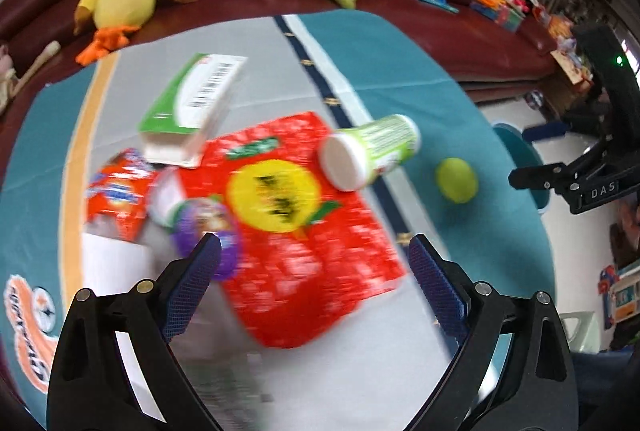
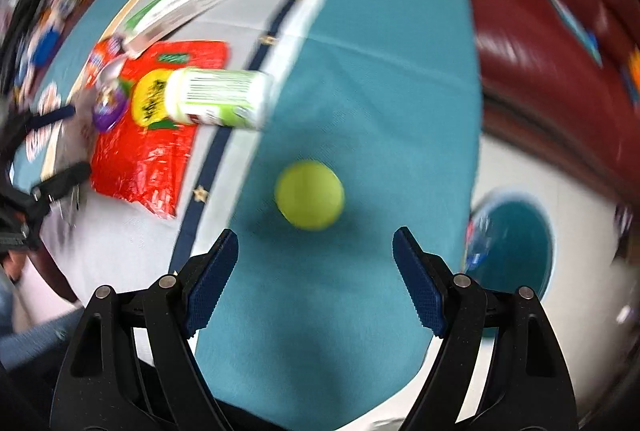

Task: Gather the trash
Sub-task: 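Grasp white-green pill bottle with right tool while left tool grasps medicine box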

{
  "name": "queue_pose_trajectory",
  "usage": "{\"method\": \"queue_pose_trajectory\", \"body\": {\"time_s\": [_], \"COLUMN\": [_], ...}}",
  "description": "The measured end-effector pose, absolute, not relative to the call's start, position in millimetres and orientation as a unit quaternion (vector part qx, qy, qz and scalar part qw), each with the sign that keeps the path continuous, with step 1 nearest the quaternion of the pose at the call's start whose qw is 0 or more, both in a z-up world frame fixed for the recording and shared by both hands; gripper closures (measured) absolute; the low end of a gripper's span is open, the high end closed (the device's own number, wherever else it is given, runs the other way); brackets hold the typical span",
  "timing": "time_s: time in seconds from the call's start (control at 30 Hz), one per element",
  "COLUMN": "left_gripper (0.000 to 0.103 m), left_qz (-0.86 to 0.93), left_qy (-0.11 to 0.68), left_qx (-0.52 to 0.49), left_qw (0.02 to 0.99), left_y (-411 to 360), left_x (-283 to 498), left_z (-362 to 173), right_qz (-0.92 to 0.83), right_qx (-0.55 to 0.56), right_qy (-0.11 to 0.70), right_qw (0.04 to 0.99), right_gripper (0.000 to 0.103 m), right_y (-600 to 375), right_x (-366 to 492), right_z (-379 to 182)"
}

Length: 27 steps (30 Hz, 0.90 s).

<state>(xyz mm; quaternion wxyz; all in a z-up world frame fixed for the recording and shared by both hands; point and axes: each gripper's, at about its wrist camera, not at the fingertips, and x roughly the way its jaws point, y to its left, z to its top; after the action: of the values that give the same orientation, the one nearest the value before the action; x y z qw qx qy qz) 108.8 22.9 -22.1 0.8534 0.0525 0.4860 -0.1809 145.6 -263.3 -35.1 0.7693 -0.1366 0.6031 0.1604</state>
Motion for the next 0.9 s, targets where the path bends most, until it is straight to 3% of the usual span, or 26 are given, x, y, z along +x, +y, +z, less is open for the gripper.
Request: {"method": "queue_pose_trajectory", "body": {"time_s": [0.3, 0.73, 0.8, 0.9], "left_gripper": [0.008, 0.008, 0.008, 0.008], "left_qz": [-0.195, -0.213, -0.213, -0.218], "left_qy": [0.480, 0.494, 0.497, 0.502], "left_qx": [0.074, 0.058, 0.059, 0.059], "left_qw": [0.852, 0.841, 0.839, 0.835], "left_y": [79.1, 105.0, 104.2, 102.8], "left_x": [139.7, 198.0, 206.1, 221.4], "left_z": [-19.2, -31.4, -34.1, -37.4], "right_qz": [0.275, 0.359, 0.367, 0.372], "right_qx": [-0.320, -0.440, -0.435, -0.415], "right_qy": [0.550, 0.536, 0.546, 0.559], "right_qw": [0.721, 0.624, 0.615, 0.614], "right_gripper": [0.027, 0.027, 0.039, 0.043], "right_y": [-172.0, -116.6, -115.4, -118.4], "right_x": [175.7, 203.2, 205.6, 209.9], "right_z": [-48.4, -101.2, -108.1, -110.3]}}
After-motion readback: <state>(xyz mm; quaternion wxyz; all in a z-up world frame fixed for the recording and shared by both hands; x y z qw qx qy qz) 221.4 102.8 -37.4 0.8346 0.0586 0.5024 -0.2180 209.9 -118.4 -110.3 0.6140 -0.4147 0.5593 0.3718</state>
